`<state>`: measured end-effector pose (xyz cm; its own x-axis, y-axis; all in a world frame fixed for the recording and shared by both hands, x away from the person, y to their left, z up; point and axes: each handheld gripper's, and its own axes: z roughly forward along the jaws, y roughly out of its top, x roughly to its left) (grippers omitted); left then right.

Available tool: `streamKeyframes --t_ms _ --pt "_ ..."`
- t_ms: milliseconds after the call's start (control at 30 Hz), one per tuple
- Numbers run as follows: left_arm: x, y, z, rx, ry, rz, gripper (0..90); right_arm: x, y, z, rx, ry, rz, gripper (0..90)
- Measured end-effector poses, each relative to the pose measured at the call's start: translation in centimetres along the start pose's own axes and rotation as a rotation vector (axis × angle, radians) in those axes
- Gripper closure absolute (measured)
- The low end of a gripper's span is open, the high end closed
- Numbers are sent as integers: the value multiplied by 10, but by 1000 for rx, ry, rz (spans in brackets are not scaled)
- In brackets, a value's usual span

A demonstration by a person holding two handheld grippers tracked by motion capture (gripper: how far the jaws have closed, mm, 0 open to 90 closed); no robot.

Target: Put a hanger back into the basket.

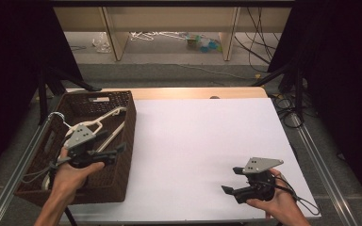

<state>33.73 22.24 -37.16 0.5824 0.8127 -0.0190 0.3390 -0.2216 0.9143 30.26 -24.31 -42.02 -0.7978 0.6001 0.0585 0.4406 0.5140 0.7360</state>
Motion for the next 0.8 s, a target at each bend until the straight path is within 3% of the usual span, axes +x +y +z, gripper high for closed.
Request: streamKeyframes --t_ms 233,367,400,433,600,800 --pt "-32 2 10 7 -65 64 178 -3 -1 -1 -50 3 2 250" --pt "-48 1 14 8 -93 50 172 -4 -3 -3 -63 -12 4 248" --pt "-50 1 15 9 -96 71 172 -3 -3 -3 -64 -9 11 247" --pt "-55 -1 16 6 -105 50 172 -3 -3 -4 -68 -8 9 246" --pt "-68 -6 20 27 -125 94 168 -2 -2 -5 -94 -7 11 243" --pt "-81 -15 27 28 -155 96 168 -1 -3 -8 -130 -20 29 241"
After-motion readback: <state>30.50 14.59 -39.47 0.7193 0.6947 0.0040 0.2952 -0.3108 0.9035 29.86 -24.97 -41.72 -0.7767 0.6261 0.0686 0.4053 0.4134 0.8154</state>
